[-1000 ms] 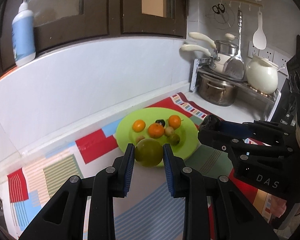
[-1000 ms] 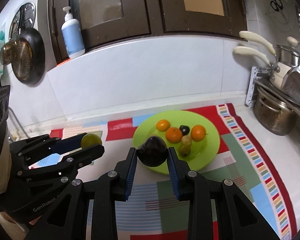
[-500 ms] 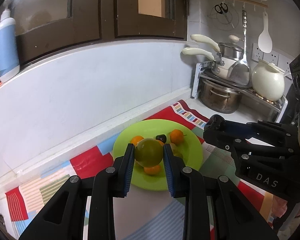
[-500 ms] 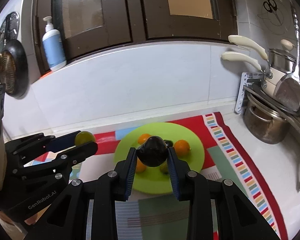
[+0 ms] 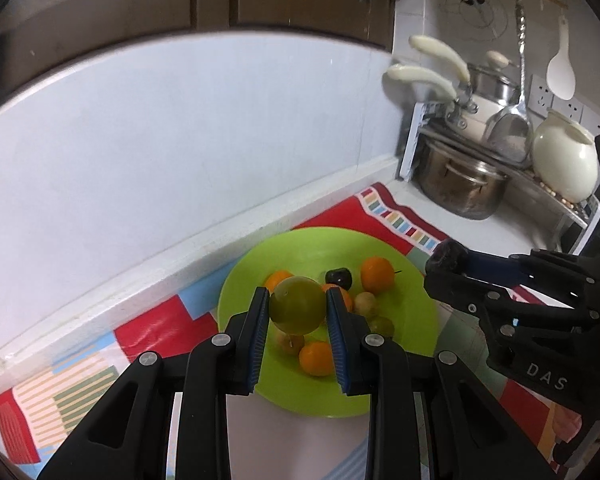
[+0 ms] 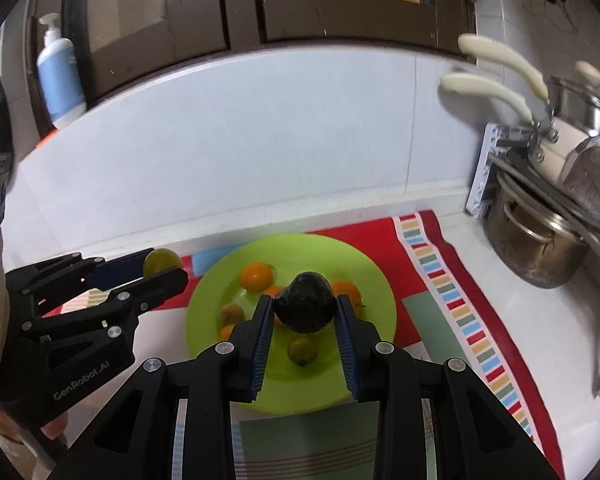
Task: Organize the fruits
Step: 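Carry the lime and plum over the plate with both tools, then open both tools to release the lime and plum onto the plate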
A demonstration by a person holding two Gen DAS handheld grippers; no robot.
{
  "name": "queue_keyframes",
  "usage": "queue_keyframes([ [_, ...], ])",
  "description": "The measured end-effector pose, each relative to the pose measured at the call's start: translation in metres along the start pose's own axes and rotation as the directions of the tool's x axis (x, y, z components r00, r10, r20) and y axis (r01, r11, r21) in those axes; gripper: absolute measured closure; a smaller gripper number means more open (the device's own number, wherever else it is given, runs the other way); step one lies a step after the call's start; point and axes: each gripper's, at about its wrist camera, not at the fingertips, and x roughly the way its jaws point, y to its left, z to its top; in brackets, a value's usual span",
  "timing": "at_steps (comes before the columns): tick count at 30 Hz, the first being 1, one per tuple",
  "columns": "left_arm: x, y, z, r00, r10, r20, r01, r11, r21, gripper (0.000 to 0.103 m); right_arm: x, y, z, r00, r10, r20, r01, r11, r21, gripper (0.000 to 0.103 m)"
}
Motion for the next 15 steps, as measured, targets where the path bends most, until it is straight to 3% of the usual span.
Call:
queue_keyframes([
  [12, 0.052, 0.002, -0.009, 0.996, -0.021, -0.087, 0.022, 1.0, 0.019, 0.074, 0.037, -0.013, -0.01, 0.997, -0.021, -0.077, 0.022, 1.0, 0.016, 0.071],
  [15, 0.054, 0.0, -0.011, 0.996, -0.026, -0.084, 0.028, 0.999, 0.025, 0.066, 0.041, -0.015, -0.011, 0.995, -0.025, -0.093, 0.027, 0.999, 0.023, 0.071],
])
